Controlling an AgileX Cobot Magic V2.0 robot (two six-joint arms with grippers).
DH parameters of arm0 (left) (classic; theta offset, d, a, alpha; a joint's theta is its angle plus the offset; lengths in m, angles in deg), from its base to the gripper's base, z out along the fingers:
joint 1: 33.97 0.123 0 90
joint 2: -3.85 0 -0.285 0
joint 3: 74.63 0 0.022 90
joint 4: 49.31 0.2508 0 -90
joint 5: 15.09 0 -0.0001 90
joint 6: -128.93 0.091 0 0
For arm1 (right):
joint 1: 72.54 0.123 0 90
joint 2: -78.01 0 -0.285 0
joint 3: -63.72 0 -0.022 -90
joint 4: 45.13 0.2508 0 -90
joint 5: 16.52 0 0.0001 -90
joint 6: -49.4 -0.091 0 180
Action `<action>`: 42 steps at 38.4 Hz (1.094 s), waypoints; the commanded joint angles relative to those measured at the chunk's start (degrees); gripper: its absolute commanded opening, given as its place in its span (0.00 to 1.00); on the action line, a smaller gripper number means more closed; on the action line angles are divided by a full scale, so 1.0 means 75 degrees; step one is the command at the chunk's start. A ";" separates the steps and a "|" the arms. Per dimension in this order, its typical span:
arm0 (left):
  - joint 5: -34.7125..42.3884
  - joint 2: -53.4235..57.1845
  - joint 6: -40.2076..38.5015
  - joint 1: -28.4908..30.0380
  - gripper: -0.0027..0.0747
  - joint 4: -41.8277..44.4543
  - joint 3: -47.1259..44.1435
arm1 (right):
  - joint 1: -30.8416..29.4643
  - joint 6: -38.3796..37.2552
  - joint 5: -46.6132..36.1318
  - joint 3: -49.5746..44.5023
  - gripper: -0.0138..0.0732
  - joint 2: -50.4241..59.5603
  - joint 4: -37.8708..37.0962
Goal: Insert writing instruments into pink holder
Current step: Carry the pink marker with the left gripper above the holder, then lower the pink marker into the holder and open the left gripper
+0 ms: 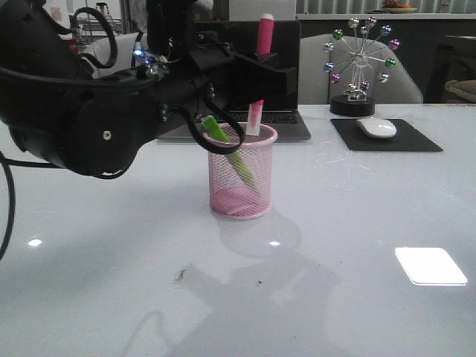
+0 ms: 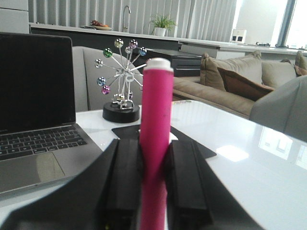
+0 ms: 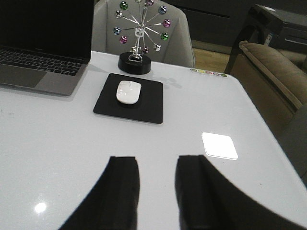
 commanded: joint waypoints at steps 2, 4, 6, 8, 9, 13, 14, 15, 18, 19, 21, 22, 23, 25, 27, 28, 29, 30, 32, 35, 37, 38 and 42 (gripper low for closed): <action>0.0520 0.0398 -0.0013 -0.0036 0.26 0.0061 0.0141 | -0.0054 0.0035 0.0157 0.0209 0.54 0.0028 0.0005; 0.0450 0.0398 0.0017 -0.0036 0.31 0.0061 0.0141 | -0.0054 0.0035 0.0157 0.0209 0.54 0.0028 0.0005; 0.0433 0.0398 0.0017 -0.0023 0.36 0.0061 0.0141 | -0.0054 0.0035 0.0157 0.0209 0.54 0.0028 0.0005; 0.0317 0.0398 0.0029 -0.0017 0.41 0.0045 0.0141 | -0.0054 0.0035 0.0157 0.0209 0.54 0.0028 0.0005; 0.0287 0.0398 0.0029 0.0015 0.44 0.0031 0.0141 | -0.0054 0.0035 0.0157 0.0209 0.54 0.0028 0.0005; 0.0181 0.0398 0.0046 0.0098 0.47 0.0026 0.0090 | -0.0054 0.0035 0.0157 0.0209 0.54 0.0028 0.0005; 0.0181 0.0398 0.0046 0.0115 0.47 0.0026 0.0060 | -0.0054 0.0035 0.0157 0.0209 0.54 0.0028 0.0005; 0.0195 0.0398 0.0046 0.0133 0.47 0.0026 0.0057 | -0.0054 0.0035 0.0157 0.0209 0.54 0.0028 0.0005; 0.0212 0.0398 0.0046 0.0179 0.47 0.0026 0.0042 | -0.0054 0.0035 0.0157 0.0209 0.54 0.0028 0.0005; 0.0212 0.0398 0.0028 0.0195 0.47 0.0026 0.0042 | -0.0054 0.0035 0.0157 0.0209 0.54 0.0028 0.0005; 0.0212 0.0432 0.0026 0.0195 0.47 0.0012 0.0042 | -0.0054 0.0035 0.0157 0.0209 0.54 0.0028 0.0005; 0.0212 0.0449 0.0026 0.0195 0.46 0.0012 0.0042 | -0.0054 0.0035 0.0157 0.0209 0.54 0.0028 0.0005; 0.0198 0.0486 0.0026 0.0195 0.46 0.0012 0.0042 | -0.0054 0.0035 0.0157 0.0209 0.54 0.0028 0.0005; 0.0089 0.0580 0.0012 0.0195 0.46 0.0008 0.0042 | -0.0054 0.0035 0.0157 0.0209 0.54 0.0028 0.0005; -0.0125 0.0699 -0.0002 0.0209 0.47 0.0008 0.0042 | -0.0054 0.0035 0.0157 0.0209 0.54 0.0028 0.0005; -0.0266 0.0767 -0.0002 0.0234 0.47 -0.0003 0.0042 | -0.0054 0.0035 0.0157 0.0209 0.54 0.0028 0.0005; -0.0438 0.0877 -0.0002 0.0249 0.47 -0.0003 0.0042 | -0.0054 0.0035 0.0157 0.0209 0.54 0.0028 0.0005; -0.0644 0.0994 -0.0002 0.0278 0.47 -0.0003 0.0042 | -0.0054 0.0035 0.0157 0.0209 0.54 0.0028 0.0005; -0.1005 0.1238 -0.0002 0.0358 0.47 -0.0003 0.0042 | -0.0054 0.0035 0.0157 0.0209 0.54 0.0028 0.0005; -0.1540 0.1608 -0.0002 0.0552 0.47 -0.0003 0.0042 | -0.0054 0.0035 0.0157 0.0209 0.54 0.0028 0.0005; -0.1924 0.1911 -0.0002 0.0710 0.47 -0.0003 0.0042 | -0.0054 0.0035 0.0157 0.0209 0.54 0.0028 0.0005; -0.2077 0.2022 -0.0002 0.0816 0.47 -0.0003 0.0042 | -0.0054 0.0035 0.0157 0.0209 0.54 0.0028 0.0005; -0.2858 0.2590 -0.0002 0.1208 0.47 0.0062 0.0042 | -0.0054 0.0035 0.0157 0.0209 0.54 0.0028 0.0005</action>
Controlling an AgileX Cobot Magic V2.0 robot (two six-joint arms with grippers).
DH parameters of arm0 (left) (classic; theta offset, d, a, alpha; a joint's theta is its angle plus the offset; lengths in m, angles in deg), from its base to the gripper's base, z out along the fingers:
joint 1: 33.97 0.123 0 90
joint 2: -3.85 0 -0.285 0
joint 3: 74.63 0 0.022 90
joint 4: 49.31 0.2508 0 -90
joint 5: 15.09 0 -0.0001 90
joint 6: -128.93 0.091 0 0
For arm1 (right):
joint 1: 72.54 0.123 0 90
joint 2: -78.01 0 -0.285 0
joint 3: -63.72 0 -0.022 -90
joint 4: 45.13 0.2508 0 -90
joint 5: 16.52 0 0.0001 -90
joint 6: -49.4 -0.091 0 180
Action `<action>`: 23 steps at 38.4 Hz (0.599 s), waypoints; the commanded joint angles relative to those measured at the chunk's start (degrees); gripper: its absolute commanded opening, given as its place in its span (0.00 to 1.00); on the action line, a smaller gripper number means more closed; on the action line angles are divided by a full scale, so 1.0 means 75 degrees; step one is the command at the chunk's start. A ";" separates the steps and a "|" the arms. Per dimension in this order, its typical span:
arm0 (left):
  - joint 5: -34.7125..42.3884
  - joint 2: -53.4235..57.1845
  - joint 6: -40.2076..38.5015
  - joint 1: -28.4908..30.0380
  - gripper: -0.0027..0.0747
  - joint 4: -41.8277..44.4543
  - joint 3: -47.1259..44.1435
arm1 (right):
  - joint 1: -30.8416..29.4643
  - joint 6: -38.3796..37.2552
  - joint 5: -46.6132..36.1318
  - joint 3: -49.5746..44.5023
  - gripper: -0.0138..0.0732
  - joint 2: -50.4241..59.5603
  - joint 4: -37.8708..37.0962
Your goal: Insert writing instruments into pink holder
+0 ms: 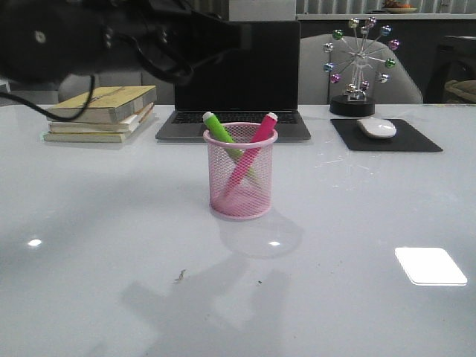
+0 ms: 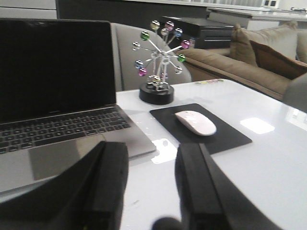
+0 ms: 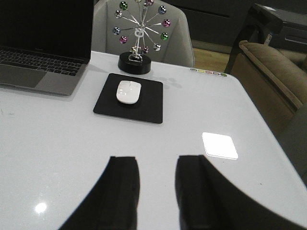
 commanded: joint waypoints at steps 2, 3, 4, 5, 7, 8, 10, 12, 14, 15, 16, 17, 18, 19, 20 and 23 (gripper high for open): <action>-0.0444 0.1096 -0.0031 0.0498 0.47 0.0044 0.0174 | -0.0054 0.0035 0.0157 0.0209 0.54 0.0028 0.0005; -0.0659 0.1245 -0.0031 0.0574 0.47 0.0141 0.0174 | -0.0054 0.0035 0.0157 0.0209 0.54 0.0028 0.0005; -0.0850 0.1394 -0.0031 0.0708 0.47 0.0285 0.0174 | -0.0054 0.0035 0.0157 0.0209 0.54 0.0028 0.0005; -0.1042 0.1538 -0.0031 0.0789 0.47 0.0402 0.0174 | -0.0054 0.0035 0.0157 0.0209 0.54 0.0028 0.0005; -0.1503 0.1906 -0.0031 0.1068 0.47 0.0729 0.0174 | -0.0054 0.0035 0.0157 0.0209 0.54 0.0028 0.0005; -0.1732 0.2086 -0.0031 0.1205 0.47 0.0813 0.0174 | -0.0054 0.0035 0.0157 0.0209 0.54 0.0028 0.0005; -0.2250 0.2448 -0.0017 0.1437 0.47 0.0892 0.0174 | -0.0054 0.0035 0.0157 0.0209 0.54 0.0028 0.0005; -0.2619 0.2704 -0.0017 0.1630 0.46 0.0922 0.0174 | -0.0054 0.0035 0.0157 0.0209 0.54 0.0028 0.0005; -0.2904 0.2950 -0.0017 0.1826 0.47 0.1001 0.0118 | -0.0054 0.0035 0.0157 0.0209 0.54 0.0028 0.0005; -0.2961 0.3059 -0.0017 0.1937 0.47 0.1021 0.0072 | -0.0054 0.0035 0.0157 0.0209 0.54 0.0028 0.0005; -0.2962 0.3211 -0.0017 0.2019 0.47 0.1054 -0.0013 | -0.0054 0.0035 0.0157 0.0209 0.54 0.0028 0.0005; -0.2962 0.3365 -0.0017 0.2150 0.47 0.1053 -0.0113 | -0.0054 0.0035 0.0157 0.0209 0.54 0.0028 0.0005; -0.2962 0.3524 -0.0017 0.2233 0.46 0.1053 -0.0220 | -0.0054 0.0035 0.0157 0.0209 0.54 0.0028 0.0005; -0.2997 0.3646 -0.0017 0.2345 0.46 0.1053 -0.0304 | -0.0054 0.0035 0.0157 0.0209 0.54 0.0028 0.0005; -0.3013 0.3813 -0.0017 0.2429 0.46 0.1053 -0.0422 | -0.0054 0.0035 0.0157 0.0209 0.54 0.0028 0.0005; -0.3139 0.4291 -0.0017 0.2732 0.46 0.1085 -0.0811 | -0.0054 0.0035 0.0157 0.0209 0.54 0.0028 0.0005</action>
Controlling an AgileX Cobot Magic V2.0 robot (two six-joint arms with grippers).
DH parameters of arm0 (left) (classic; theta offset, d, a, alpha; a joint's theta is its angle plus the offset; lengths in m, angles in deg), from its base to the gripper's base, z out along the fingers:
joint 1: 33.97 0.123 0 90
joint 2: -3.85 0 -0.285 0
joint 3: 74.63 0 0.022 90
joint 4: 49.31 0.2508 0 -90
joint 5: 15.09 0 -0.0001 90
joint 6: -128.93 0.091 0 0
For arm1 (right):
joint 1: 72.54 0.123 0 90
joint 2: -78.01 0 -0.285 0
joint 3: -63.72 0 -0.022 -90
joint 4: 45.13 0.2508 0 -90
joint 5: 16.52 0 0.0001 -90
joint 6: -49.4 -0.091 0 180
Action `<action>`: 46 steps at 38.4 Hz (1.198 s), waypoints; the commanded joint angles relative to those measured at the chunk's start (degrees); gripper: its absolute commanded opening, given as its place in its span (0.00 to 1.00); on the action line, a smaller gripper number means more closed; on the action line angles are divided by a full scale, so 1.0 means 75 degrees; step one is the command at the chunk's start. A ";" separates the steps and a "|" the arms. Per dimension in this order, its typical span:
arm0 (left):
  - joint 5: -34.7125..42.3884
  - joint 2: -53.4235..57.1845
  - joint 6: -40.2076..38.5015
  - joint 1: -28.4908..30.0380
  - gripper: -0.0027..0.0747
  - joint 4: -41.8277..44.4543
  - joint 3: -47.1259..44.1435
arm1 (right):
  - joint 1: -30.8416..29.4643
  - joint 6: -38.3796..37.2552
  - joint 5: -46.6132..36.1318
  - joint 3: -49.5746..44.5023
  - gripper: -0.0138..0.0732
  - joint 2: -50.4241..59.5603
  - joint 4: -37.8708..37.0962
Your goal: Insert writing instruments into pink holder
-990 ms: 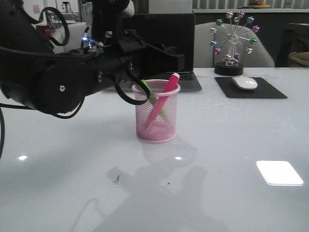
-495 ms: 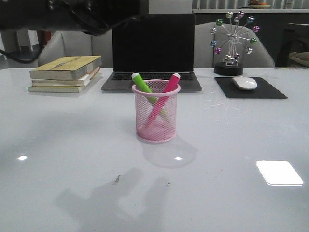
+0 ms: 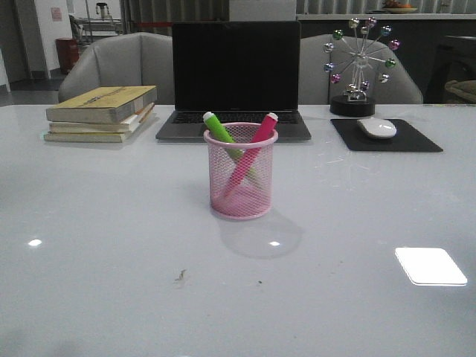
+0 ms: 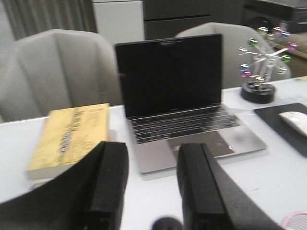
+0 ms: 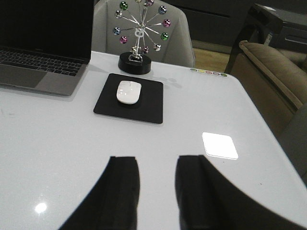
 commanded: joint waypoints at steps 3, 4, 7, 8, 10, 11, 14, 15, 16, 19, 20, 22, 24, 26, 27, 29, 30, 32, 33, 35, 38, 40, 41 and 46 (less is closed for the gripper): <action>0.0414 0.1234 -0.0017 0.0530 0.46 0.0039 -0.0640 | -0.0054 0.0035 0.0157 0.0209 0.54 0.0028 0.0000; 0.0401 0.1366 -0.0017 0.0612 0.46 0.0044 -0.0773 | -0.0054 0.0035 0.0157 0.0209 0.54 0.0028 0.0000; 0.0252 0.1857 -0.0017 0.0807 0.46 0.0058 -0.1235 | -0.0054 0.0035 0.0157 0.0209 0.54 0.0028 0.0000; 0.0156 0.2028 -0.0017 0.0837 0.46 0.0058 -0.1402 | -0.0054 0.0035 0.0157 0.0209 0.54 0.0028 0.0000; -0.0126 0.2367 -0.0017 0.0930 0.46 0.0058 -0.1693 | -0.0054 0.0035 0.0157 0.0209 0.54 0.0028 0.0000; -0.0236 0.2447 -0.0017 0.0973 0.46 0.0058 -0.1758 | -0.0054 0.0035 0.0157 0.0209 0.54 0.0028 0.0000; -0.0625 0.2912 -0.0017 0.1043 0.46 0.0058 -0.2111 | -0.0054 0.0035 0.0157 0.0209 0.54 0.0028 0.0000; -0.0762 0.3026 -0.0017 0.1057 0.46 0.0058 -0.2181 | -0.0054 0.0035 0.0157 0.0209 0.54 0.0028 0.0000; -0.0866 0.3178 -0.0017 0.1057 0.46 0.0058 -0.2261 | -0.0054 0.0035 0.0157 0.0209 0.54 0.0028 0.0000; -0.1256 0.3584 -0.0017 0.1057 0.46 0.0058 -0.2423 | -0.0054 0.0035 0.0157 0.0209 0.54 0.0028 0.0000; -0.1413 0.3722 -0.0017 0.1057 0.46 0.0058 -0.2440 | -0.0054 0.0035 0.0157 0.0209 0.54 0.0028 0.0000; -0.1722 0.3928 -0.0017 0.1057 0.46 0.0058 -0.2495 | -0.0054 0.0035 0.0157 0.0209 0.54 0.0028 0.0000; -0.2081 0.4107 -0.0017 0.1057 0.46 0.0058 -0.2497 | -0.0054 0.0035 0.0157 0.0209 0.54 0.0028 0.0000; -0.2406 0.4252 -0.0017 0.1057 0.46 0.0058 -0.2510 | -0.0054 0.0035 0.0157 0.0209 0.54 0.0028 0.0000; -0.2528 0.4317 -0.0017 0.1057 0.46 0.0058 -0.2510 | -0.0054 0.0035 0.0157 0.0209 0.54 0.0028 0.0000; -0.2671 0.4399 -0.0017 0.1057 0.46 0.0058 -0.2542 | -0.0054 0.0035 0.0157 0.0209 0.54 0.0028 0.0000; -0.2705 0.4443 -0.0017 0.1057 0.46 0.0058 -0.2555 | -0.0054 0.0035 0.0157 0.0209 0.54 0.0028 0.0000; -0.2744 0.4526 -0.0017 0.1057 0.46 0.0058 -0.2606 | -0.0054 0.0035 0.0157 0.0209 0.54 0.0028 0.0000; -0.2744 0.4547 -0.0017 0.1057 0.46 0.0058 -0.2628 | -0.0054 0.0035 0.0157 0.0209 0.54 0.0028 0.0000; -0.2763 0.4619 -0.0017 0.1057 0.46 0.0041 -0.2689 | -0.0054 0.0035 0.0157 0.0209 0.54 0.0028 0.0000; -0.2794 0.4721 -0.0017 0.1057 0.46 -0.0010 -0.2749 | -0.0054 0.0035 0.0157 0.0209 0.54 0.0028 0.0000; -0.2794 0.4749 -0.0017 0.1057 0.46 -0.0010 -0.2762 | -0.0054 0.0035 0.0157 0.0209 0.54 0.0028 0.0000; -0.2794 0.4749 -0.0017 0.1057 0.46 -0.0010 -0.2762 | -0.0054 0.0035 0.0157 0.0209 0.54 0.0028 0.0000; -0.2776 0.4749 -0.0017 0.1057 0.46 -0.0010 -0.2762 | -0.0054 0.0035 0.0157 0.0209 0.54 0.0028 0.0000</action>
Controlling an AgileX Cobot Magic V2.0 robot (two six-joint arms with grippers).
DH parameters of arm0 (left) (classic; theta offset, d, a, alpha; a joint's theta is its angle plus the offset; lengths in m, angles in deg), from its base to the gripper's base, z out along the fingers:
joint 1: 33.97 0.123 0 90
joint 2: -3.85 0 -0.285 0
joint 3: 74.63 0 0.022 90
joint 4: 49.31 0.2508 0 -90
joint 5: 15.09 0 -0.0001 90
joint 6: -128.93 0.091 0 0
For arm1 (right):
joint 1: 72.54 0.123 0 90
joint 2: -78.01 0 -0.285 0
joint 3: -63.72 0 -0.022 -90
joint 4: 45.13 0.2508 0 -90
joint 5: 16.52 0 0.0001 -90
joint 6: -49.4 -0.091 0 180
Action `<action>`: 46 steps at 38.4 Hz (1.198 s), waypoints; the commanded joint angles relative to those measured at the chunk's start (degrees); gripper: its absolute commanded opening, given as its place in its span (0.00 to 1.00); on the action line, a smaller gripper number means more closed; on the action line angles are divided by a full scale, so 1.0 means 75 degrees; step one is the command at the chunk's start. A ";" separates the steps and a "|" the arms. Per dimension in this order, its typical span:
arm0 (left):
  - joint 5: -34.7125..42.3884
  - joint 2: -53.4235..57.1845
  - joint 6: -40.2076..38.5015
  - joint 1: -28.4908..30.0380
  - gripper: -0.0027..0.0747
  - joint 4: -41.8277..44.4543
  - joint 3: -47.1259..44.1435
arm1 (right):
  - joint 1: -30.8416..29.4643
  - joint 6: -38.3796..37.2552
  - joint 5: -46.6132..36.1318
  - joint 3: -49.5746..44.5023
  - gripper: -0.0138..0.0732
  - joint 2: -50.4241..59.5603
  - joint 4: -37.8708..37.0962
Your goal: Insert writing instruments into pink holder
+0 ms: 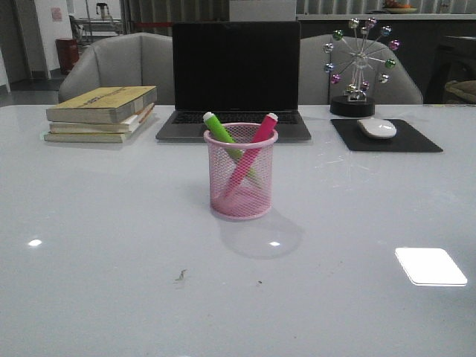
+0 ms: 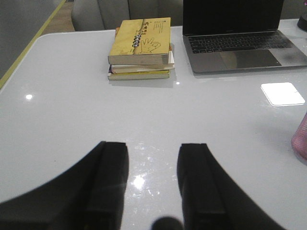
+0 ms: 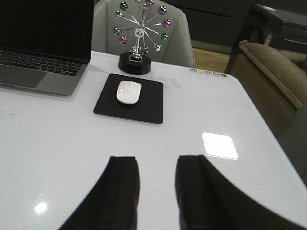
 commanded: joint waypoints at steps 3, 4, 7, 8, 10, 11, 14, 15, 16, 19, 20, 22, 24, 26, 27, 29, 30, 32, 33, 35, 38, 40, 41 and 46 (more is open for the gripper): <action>0.0575 0.0036 -0.0017 0.0021 0.46 -0.0029 0.0213 | -0.0054 0.0035 0.0157 0.0209 0.54 0.0028 0.0000; 0.0575 0.0036 -0.0017 0.0021 0.46 -0.0029 0.0213 | -0.0054 0.0035 0.0157 0.0209 0.54 0.0028 0.0000; 0.0575 0.0036 -0.0017 0.0021 0.46 -0.0029 0.0213 | -0.0054 0.0035 0.0157 0.0209 0.54 0.0028 0.0000; 0.0575 0.0036 -0.0017 0.0021 0.46 -0.0029 0.0213 | -0.0054 0.0035 0.0157 0.0209 0.54 0.0028 0.0000; 0.0575 0.0036 -0.0017 0.0021 0.46 -0.0029 0.0213 | -0.0054 0.0035 0.0157 0.0209 0.54 0.0028 0.0000; 0.0575 0.0036 -0.0017 0.0021 0.46 -0.0029 0.0213 | -0.0054 0.0035 0.0157 0.0209 0.54 0.0028 0.0000; 0.0575 0.0036 -0.0017 0.0021 0.46 -0.0029 0.0213 | -0.0054 0.0035 0.0157 0.0209 0.54 0.0028 0.0000; 0.0575 0.0036 -0.0017 0.0021 0.46 -0.0029 0.0213 | -0.0054 0.0035 0.0157 0.0209 0.54 0.0028 0.0000; 0.0575 0.0036 -0.0017 0.0021 0.46 -0.0029 0.0213 | -0.0054 0.0035 0.0157 0.0209 0.54 0.0028 0.0000; 0.0575 0.0036 -0.0017 0.0021 0.46 -0.0029 0.0213 | -0.0054 0.0035 0.0212 0.0209 0.54 0.0028 0.0000; 0.0575 0.0036 -0.0017 0.0021 0.46 -0.0029 0.0213 | -0.0054 0.0035 0.0238 0.0209 0.54 0.0028 0.0000; 0.0575 0.0036 -0.0017 0.0021 0.46 -0.0029 0.0213 | -0.0054 0.0035 0.0287 0.0209 0.54 0.0028 0.0000; 0.0575 0.0036 -0.0017 0.0021 0.46 -0.0029 0.0213 | -0.0054 0.0035 0.0310 0.0209 0.54 0.0028 0.0000; 0.0575 0.0036 -0.0017 0.0021 0.46 -0.0029 0.0213 | -0.0054 0.0035 0.0330 0.0209 0.54 0.0028 0.0000; 0.0575 0.0036 -0.0017 0.0021 0.46 -0.0029 0.0213 | -0.0054 0.0035 0.0330 0.0209 0.54 0.0028 0.0000; 0.0575 0.0036 -0.0017 0.0021 0.46 -0.0029 0.0213 | -0.0054 0.0035 0.0330 0.0209 0.54 0.0028 0.0000; 0.0575 0.0036 -0.0017 0.0021 0.46 -0.0029 0.0213 | -0.0054 0.0035 0.0330 0.0209 0.54 0.0028 0.0000; 0.0575 0.0036 -0.0017 0.0021 0.46 -0.0029 0.0213 | -0.0054 0.0035 0.0330 0.0209 0.54 0.0028 0.0000; 0.0575 0.0036 -0.0017 0.0021 0.46 -0.0029 0.0213 | -0.0054 0.0035 0.0330 0.0209 0.54 0.0028 0.0000; 0.0575 0.0036 -0.0017 0.0021 0.46 -0.0029 0.0213 | -0.0054 0.0035 0.0330 0.0209 0.54 0.0028 0.0000; 0.0575 0.0036 -0.0017 0.0021 0.46 -0.0029 0.0213 | -0.0054 0.0035 0.0330 0.0209 0.54 0.0028 0.0000; 0.0575 0.0036 -0.0017 0.0021 0.46 -0.0029 0.0213 | -0.0054 0.0035 0.0330 0.0209 0.54 0.0028 0.0000; 0.0575 0.0036 -0.0017 0.0021 0.46 -0.0029 0.0213 | -0.0054 0.0035 0.0330 0.0209 0.54 0.0028 0.0000; 0.0575 0.0036 -0.0017 0.0021 0.46 -0.0029 0.0213 | -0.0054 0.0035 0.0330 0.0209 0.54 0.0028 0.0000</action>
